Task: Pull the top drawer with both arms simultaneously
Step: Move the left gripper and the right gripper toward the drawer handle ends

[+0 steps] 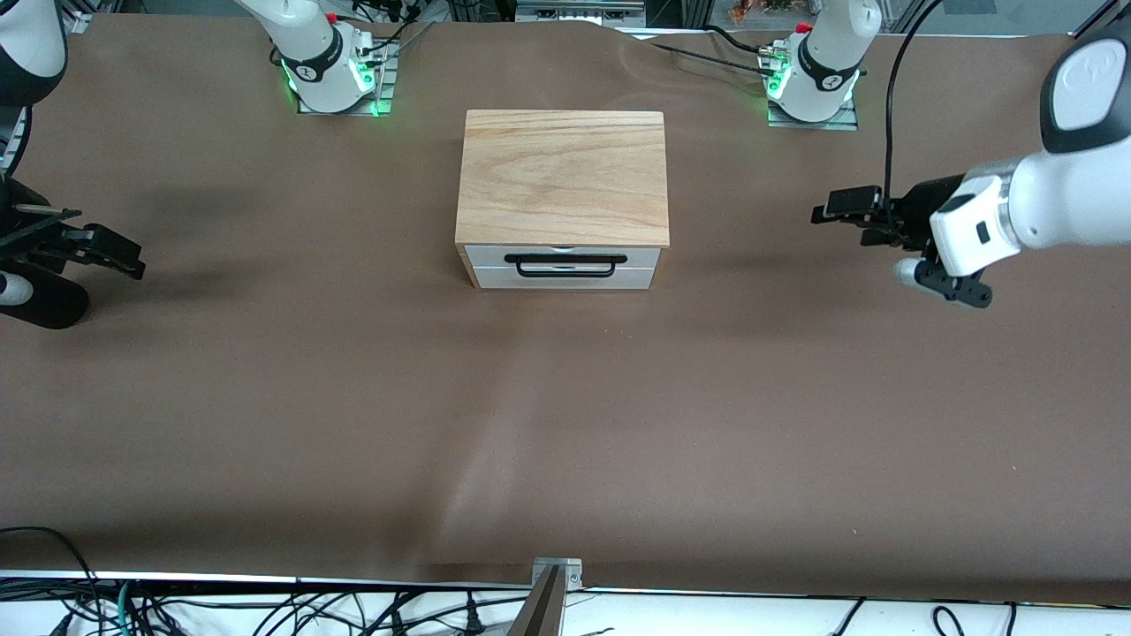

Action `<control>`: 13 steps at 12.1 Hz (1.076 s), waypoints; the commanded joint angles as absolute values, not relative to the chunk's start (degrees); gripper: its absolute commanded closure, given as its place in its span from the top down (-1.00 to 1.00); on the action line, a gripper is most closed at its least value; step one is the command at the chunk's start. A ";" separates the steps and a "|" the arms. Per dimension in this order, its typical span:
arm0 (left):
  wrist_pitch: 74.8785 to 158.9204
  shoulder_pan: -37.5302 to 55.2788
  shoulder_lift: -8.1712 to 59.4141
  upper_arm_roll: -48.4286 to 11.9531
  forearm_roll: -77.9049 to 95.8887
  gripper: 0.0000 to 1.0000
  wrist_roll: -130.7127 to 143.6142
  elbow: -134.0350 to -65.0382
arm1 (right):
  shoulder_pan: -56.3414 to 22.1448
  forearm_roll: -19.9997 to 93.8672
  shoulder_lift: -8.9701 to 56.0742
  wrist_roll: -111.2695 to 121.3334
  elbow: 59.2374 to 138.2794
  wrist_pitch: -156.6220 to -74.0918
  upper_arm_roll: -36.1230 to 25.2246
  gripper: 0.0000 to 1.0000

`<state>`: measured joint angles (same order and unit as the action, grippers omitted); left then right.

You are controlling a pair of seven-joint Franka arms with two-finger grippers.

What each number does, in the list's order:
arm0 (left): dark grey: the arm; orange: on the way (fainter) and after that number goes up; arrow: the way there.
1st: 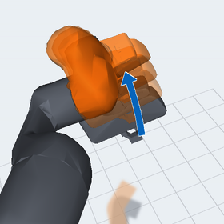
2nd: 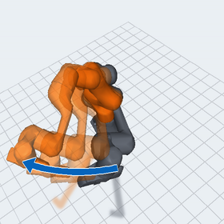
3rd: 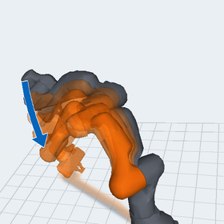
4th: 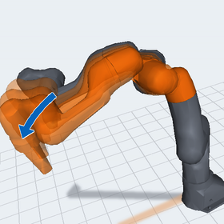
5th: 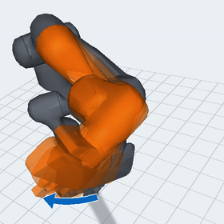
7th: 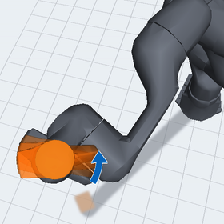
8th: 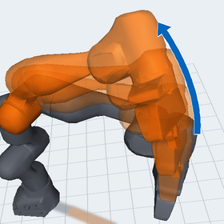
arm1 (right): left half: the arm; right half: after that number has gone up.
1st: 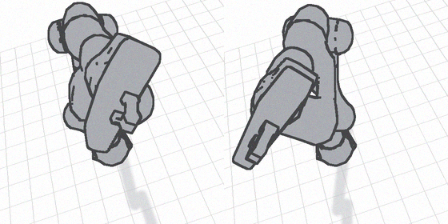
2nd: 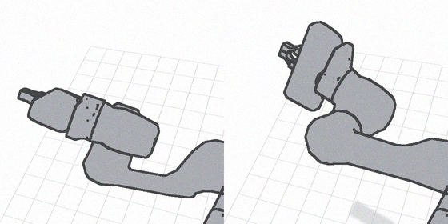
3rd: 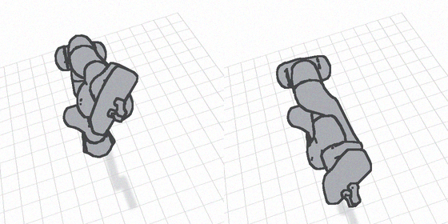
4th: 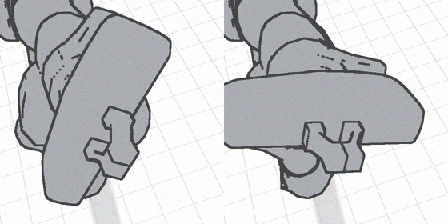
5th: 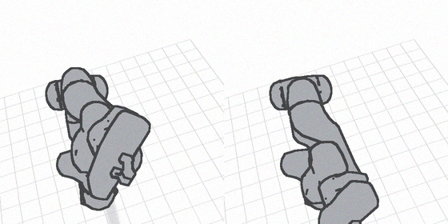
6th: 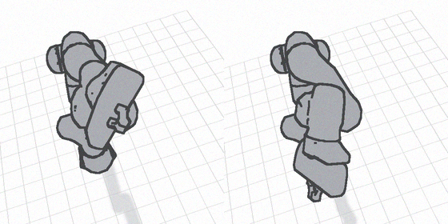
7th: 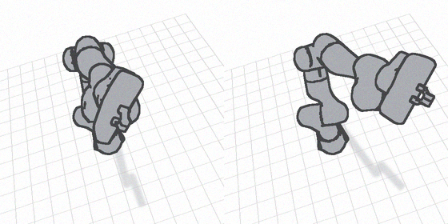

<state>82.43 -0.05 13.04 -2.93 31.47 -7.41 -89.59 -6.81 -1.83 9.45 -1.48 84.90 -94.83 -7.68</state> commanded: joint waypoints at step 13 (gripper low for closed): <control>87.69 3.16 30.59 -5.00 70.79 1.00 -30.00 -97.25 | -11.95 42.62 29.96 3.57 85.69 -97.73 -6.94 1.00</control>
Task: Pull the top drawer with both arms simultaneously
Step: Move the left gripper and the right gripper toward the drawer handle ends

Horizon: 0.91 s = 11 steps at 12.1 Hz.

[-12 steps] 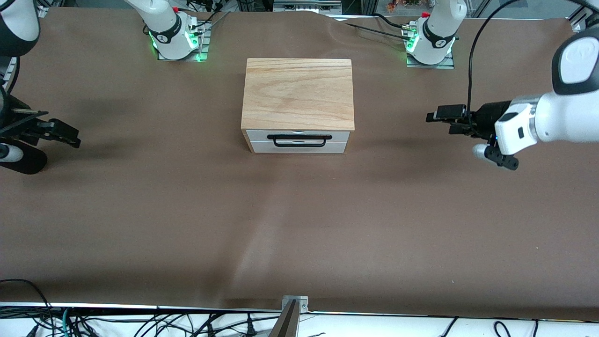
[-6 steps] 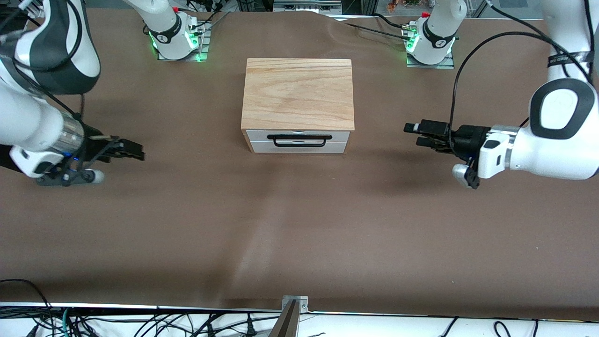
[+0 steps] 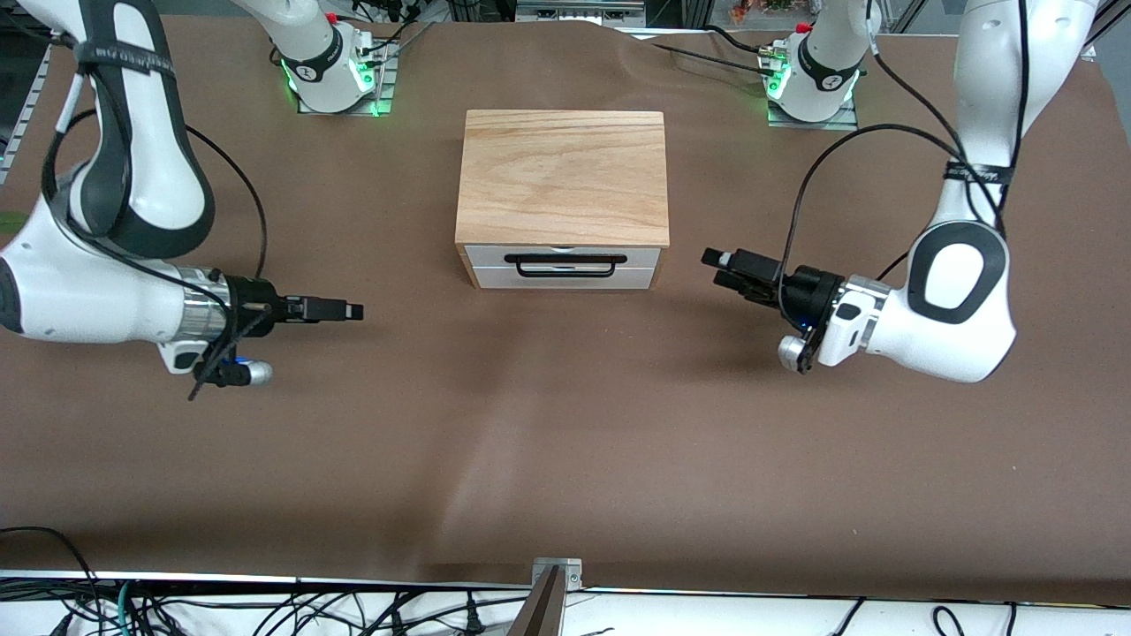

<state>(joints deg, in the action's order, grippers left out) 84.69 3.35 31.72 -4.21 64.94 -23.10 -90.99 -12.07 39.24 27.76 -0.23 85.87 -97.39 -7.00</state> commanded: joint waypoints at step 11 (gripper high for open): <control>97.71 8.78 38.50 -9.14 85.60 0.81 -46.14 -103.98 | -14.67 83.30 37.97 39.35 97.90 -96.50 -6.86 1.00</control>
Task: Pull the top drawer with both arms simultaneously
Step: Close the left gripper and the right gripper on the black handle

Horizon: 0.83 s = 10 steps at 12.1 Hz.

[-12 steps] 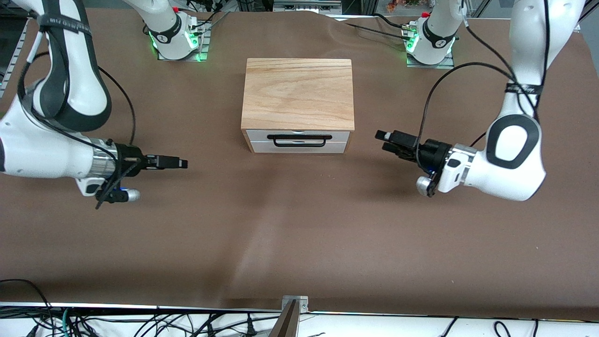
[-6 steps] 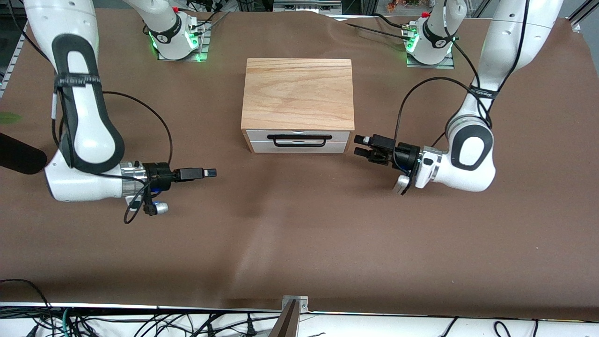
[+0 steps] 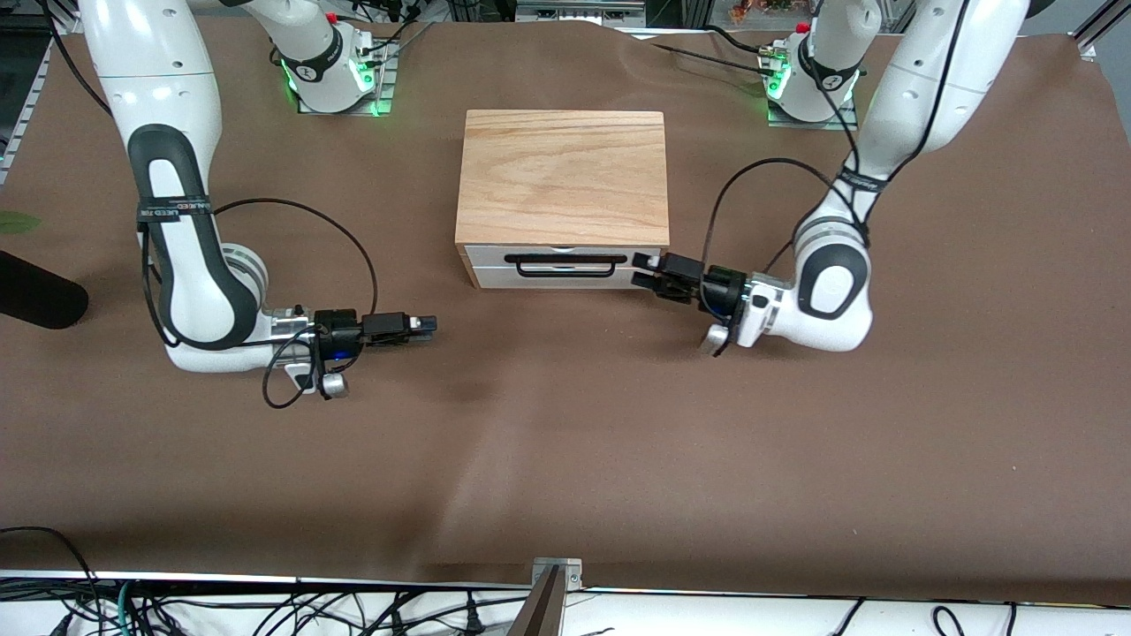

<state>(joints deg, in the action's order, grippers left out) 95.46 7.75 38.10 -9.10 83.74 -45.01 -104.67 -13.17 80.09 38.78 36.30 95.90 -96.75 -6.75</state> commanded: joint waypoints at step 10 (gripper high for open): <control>100.20 10.55 41.04 -8.96 84.90 0.32 -50.18 -103.09 | -21.88 93.60 41.66 56.33 103.53 -95.54 -4.75 1.00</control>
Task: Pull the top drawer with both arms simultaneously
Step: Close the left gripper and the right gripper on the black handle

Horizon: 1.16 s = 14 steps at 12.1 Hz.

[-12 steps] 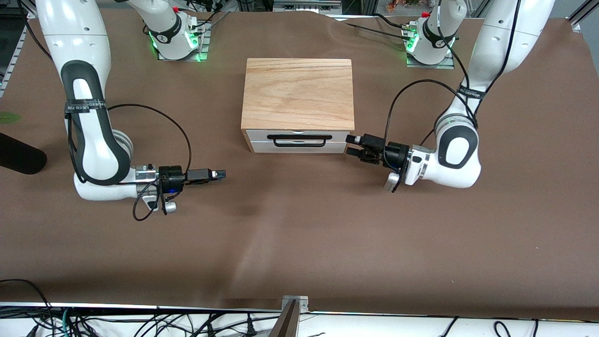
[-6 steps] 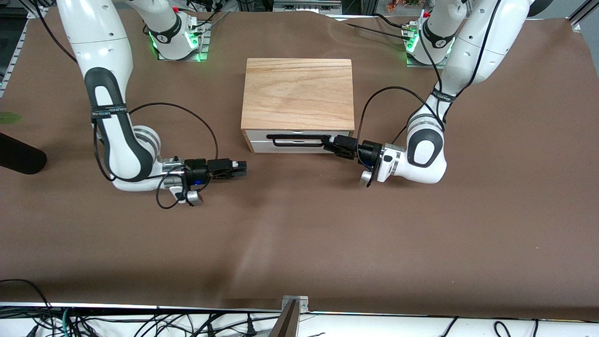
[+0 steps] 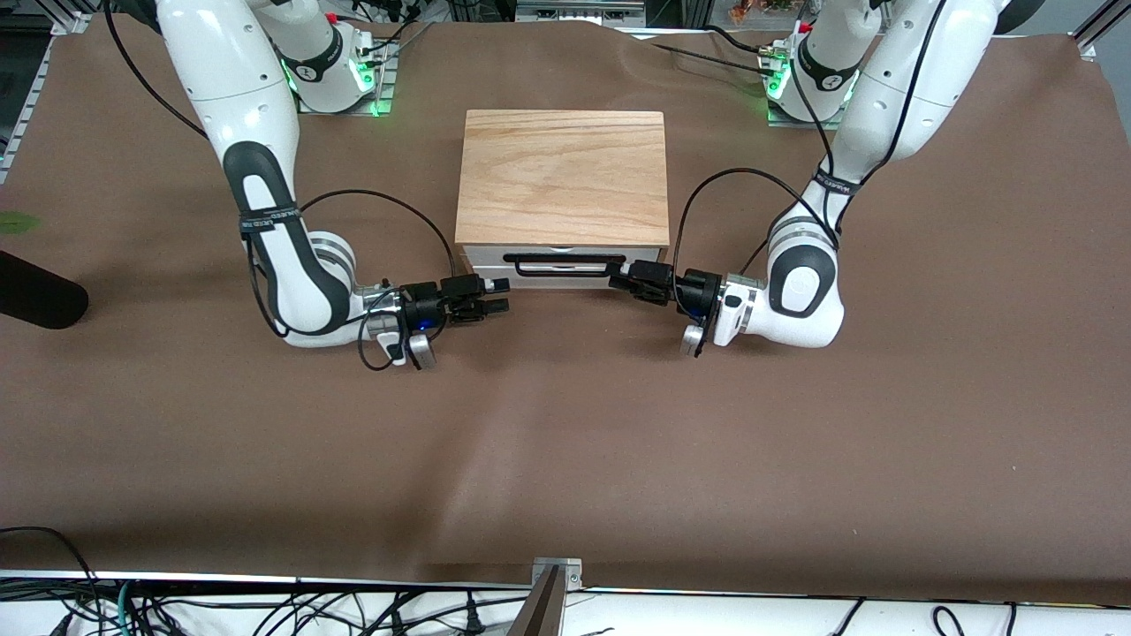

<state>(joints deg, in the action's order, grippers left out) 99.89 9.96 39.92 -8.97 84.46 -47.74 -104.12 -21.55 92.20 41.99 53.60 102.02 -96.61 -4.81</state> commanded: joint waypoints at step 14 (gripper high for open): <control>99.84 10.81 40.96 -8.96 84.90 -1.00 -54.84 -103.01 | -22.15 95.10 41.31 57.13 105.56 -93.08 -2.73 0.19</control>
